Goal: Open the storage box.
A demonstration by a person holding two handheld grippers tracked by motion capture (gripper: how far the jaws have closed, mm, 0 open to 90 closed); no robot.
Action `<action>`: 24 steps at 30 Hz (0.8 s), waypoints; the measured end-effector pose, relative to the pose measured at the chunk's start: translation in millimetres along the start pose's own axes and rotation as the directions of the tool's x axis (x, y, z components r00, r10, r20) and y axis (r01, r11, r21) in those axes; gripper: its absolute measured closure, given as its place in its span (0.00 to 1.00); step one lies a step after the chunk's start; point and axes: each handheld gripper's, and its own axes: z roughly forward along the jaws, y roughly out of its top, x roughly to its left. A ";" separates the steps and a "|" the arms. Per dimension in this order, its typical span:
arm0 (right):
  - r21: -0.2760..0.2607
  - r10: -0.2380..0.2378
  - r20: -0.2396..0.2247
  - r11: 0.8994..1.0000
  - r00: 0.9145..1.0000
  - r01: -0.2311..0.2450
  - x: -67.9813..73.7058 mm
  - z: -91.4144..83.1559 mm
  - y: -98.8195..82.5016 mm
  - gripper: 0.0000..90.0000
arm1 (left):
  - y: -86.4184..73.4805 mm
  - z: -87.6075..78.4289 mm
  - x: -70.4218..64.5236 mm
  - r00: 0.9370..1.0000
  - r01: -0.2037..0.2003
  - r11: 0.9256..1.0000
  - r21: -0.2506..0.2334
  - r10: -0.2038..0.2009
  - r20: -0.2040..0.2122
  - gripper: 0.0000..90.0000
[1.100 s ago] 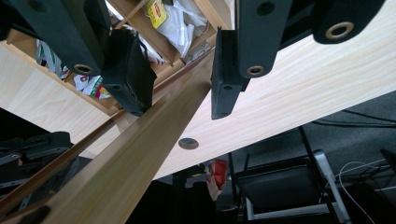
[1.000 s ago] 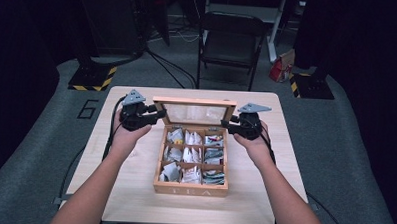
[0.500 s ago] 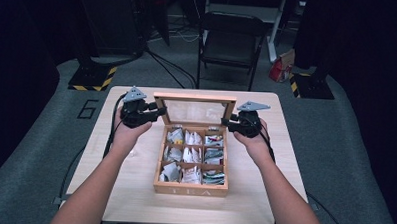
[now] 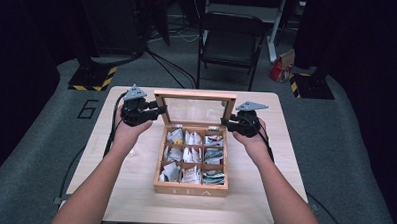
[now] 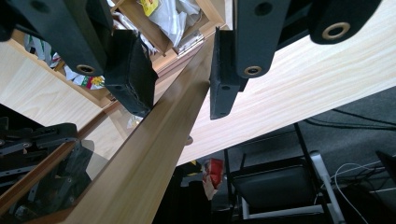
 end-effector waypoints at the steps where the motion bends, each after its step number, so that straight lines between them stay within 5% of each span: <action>1: 0.001 0.001 0.000 1.000 1.000 -0.001 -0.1 0.3 -0.1 0.67 | 0.3 0.1 0.1 1.000 0.000 1.000 0.001 0.000 0.000 0.68; 17: 0.006 -0.032 -0.006 0.999 0.999 0.032 -3.2 1.5 0.8 0.70 | 0.5 4.0 2.8 1.000 0.020 1.000 -0.020 -0.020 -0.006 0.68; 24: 0.010 -0.011 -0.009 1.000 1.000 0.011 -4.2 2.2 2.1 0.70 | -1.0 3.6 4.1 0.999 0.038 0.999 0.001 -0.038 -0.013 0.63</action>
